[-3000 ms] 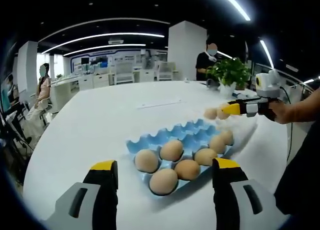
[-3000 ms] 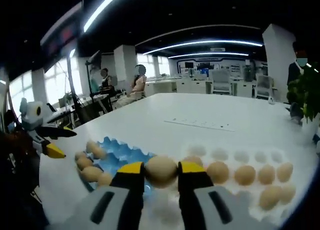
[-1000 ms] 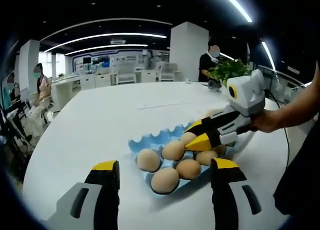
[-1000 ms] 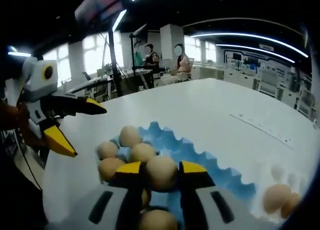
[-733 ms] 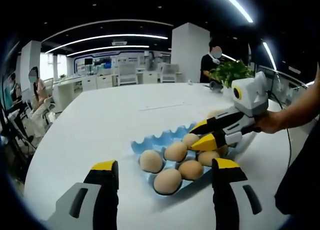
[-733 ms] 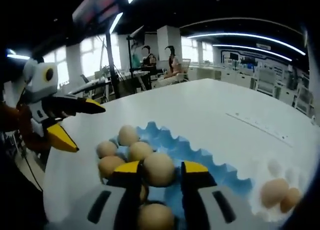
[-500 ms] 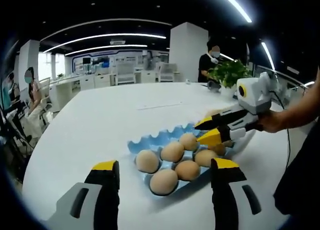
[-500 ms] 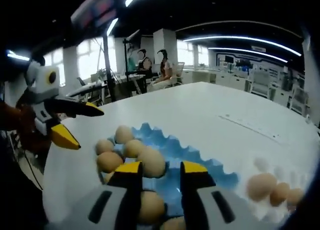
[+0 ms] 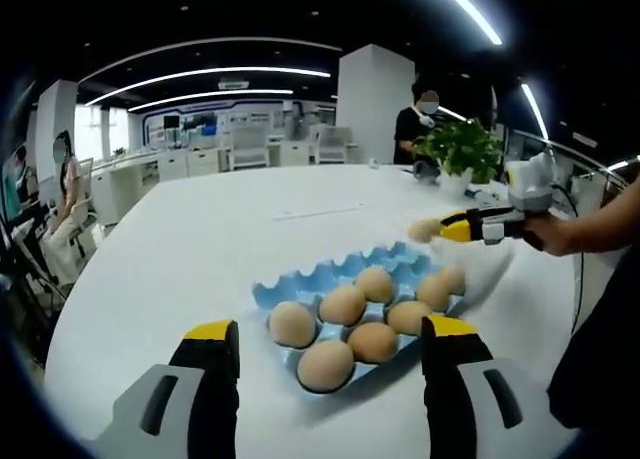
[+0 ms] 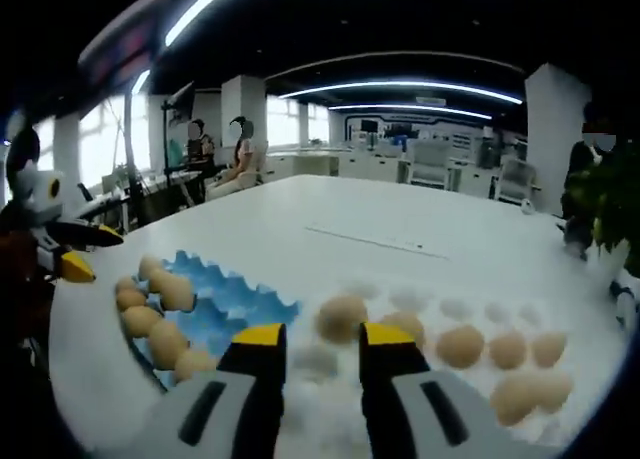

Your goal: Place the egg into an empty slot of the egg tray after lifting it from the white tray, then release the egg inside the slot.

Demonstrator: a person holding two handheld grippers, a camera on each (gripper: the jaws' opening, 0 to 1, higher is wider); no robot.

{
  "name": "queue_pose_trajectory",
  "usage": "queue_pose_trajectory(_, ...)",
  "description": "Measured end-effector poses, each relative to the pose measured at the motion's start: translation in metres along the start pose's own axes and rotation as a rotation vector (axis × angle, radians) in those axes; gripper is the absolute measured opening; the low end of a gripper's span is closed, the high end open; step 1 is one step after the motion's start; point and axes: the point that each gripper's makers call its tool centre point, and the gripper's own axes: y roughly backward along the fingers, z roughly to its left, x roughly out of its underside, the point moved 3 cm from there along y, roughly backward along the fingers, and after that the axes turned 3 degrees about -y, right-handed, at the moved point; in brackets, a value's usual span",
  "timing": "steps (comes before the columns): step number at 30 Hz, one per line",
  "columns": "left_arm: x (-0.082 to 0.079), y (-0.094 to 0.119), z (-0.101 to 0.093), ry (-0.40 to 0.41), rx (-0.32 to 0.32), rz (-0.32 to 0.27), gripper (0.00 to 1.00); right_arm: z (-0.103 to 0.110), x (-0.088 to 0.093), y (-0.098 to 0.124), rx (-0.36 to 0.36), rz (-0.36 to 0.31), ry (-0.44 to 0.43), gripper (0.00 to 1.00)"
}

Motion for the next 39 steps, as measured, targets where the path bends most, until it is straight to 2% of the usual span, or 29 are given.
queue_pose_trajectory(3,0.0,0.0,0.0,-0.001,0.001,-0.002,0.75,-0.033,0.0,0.014,0.101,-0.017,-0.024,0.28)
queue_pose_trajectory(5,-0.001,0.0,-0.001,0.0,0.002,-0.001,0.75,-0.045,-0.001,0.02,0.139,-0.024,-0.03,0.28)
queue_pose_trajectory(10,-0.002,-0.001,-0.003,-0.002,0.008,-0.003,0.75,-0.093,0.005,0.042,0.293,-0.051,-0.138,0.28)
queue_pose_trajectory(13,-0.003,-0.001,-0.003,0.003,0.009,-0.01,0.75,-0.107,0.013,0.049,0.333,-0.041,-0.198,0.28)
queue_pose_trajectory(20,-0.004,-0.001,-0.002,0.006,0.006,-0.009,0.75,-0.114,0.026,0.048,0.347,-0.015,-0.224,0.28)
queue_pose_trajectory(31,-0.003,0.0,0.0,0.009,-0.001,-0.007,0.75,-0.117,0.04,0.041,0.348,0.017,-0.314,0.28)
queue_pose_trajectory(39,-0.001,0.0,0.001,0.009,-0.004,-0.002,0.74,-0.116,0.041,0.039,0.338,0.023,-0.257,0.26)
